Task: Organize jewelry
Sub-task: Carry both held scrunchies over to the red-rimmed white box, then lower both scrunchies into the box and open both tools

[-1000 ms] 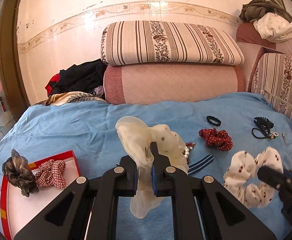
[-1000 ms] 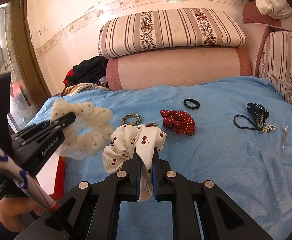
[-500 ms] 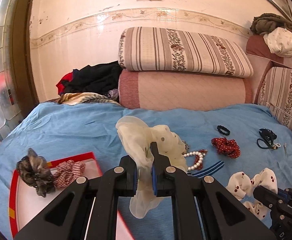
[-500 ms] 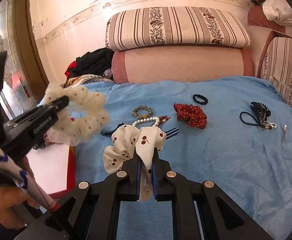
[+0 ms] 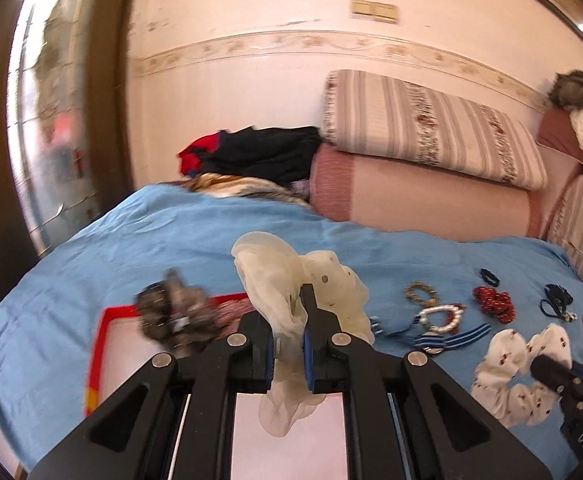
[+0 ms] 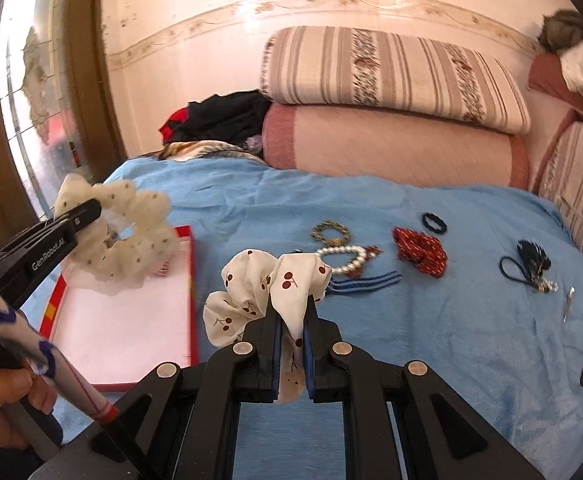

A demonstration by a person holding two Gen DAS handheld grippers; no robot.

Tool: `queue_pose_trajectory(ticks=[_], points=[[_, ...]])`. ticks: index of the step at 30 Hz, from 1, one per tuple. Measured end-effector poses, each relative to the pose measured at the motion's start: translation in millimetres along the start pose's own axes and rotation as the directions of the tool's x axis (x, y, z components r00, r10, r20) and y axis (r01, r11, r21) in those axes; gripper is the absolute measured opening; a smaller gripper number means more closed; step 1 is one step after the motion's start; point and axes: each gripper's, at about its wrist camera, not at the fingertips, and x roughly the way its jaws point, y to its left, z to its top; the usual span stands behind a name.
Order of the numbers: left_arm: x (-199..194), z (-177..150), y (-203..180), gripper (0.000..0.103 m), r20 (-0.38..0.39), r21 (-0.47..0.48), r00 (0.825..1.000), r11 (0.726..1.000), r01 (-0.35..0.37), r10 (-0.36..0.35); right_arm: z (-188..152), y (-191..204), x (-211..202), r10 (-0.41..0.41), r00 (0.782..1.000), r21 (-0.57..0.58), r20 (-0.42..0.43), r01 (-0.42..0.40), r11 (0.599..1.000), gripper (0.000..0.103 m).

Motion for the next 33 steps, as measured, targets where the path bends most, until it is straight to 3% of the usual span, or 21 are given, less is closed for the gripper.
queue_pose_trajectory(ticks=[9, 17, 33], points=[[2, -17, 72, 0.010, -0.058, -0.088, 0.993, 0.990, -0.110, 0.105, 6, 41, -8, 0.038, 0.999, -0.086, 0.021, -0.036, 0.996, 0.010], [24, -32, 116, 0.010, -0.146, -0.124, 0.979, 0.979, -0.160, 0.141, 5, 72, 5, 0.061, 0.998, -0.142, 0.001, -0.060, 0.988, 0.010], [44, -39, 133, 0.010, -0.208, -0.133, 0.965, 0.973, -0.190, 0.160, 4, 129, 41, 0.114, 0.992, -0.227, -0.047, -0.122, 0.966, 0.010]])
